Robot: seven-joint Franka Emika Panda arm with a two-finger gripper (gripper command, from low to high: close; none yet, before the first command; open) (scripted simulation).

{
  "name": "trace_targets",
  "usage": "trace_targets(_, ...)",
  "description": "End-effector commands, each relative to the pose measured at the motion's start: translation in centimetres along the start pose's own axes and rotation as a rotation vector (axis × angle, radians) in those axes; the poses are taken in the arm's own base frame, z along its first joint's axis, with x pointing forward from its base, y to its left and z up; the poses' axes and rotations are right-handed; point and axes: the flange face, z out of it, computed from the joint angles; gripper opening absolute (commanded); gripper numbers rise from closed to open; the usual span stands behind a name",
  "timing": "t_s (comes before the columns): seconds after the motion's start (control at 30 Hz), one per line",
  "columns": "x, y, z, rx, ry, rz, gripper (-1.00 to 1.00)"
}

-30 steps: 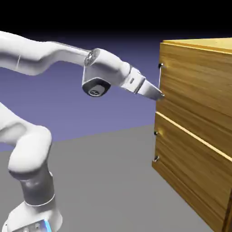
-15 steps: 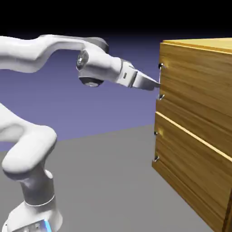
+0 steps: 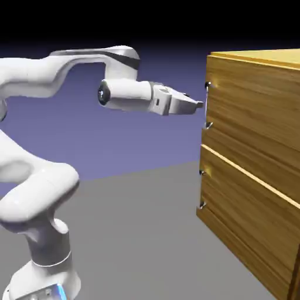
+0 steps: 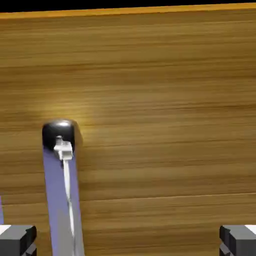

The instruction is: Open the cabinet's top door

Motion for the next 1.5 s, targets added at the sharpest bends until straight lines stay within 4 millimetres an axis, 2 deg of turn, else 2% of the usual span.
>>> trace_targets(0.0,-0.5,0.0,0.2,0.008,0.009,-0.003,0.0)
trace_targets(0.33,-5.5,0.3,3.3,0.067,0.099,-0.033,0.0)
trace_targets(0.4,-5.8,0.3,3.5,0.069,0.103,-0.034,0.0)
trace_targets(0.57,-5.3,0.0,8.5,0.069,0.103,-0.034,0.0)
trace_targets(0.6,-5.3,0.0,8.5,0.069,0.103,-0.034,-1.0)
trace_targets(0.63,-5.3,0.0,8.5,0.069,0.103,-0.034,-1.0)
trace_targets(0.9,-3.9,2.3,2.0,0.178,-0.01,-0.044,-1.0)
trace_targets(1.17,-1.4,5.7,-4.7,0.299,-0.136,-0.054,-1.0)
trace_targets(1.47,1.8,9.6,-10.3,0.414,-0.257,-0.064,-1.0)
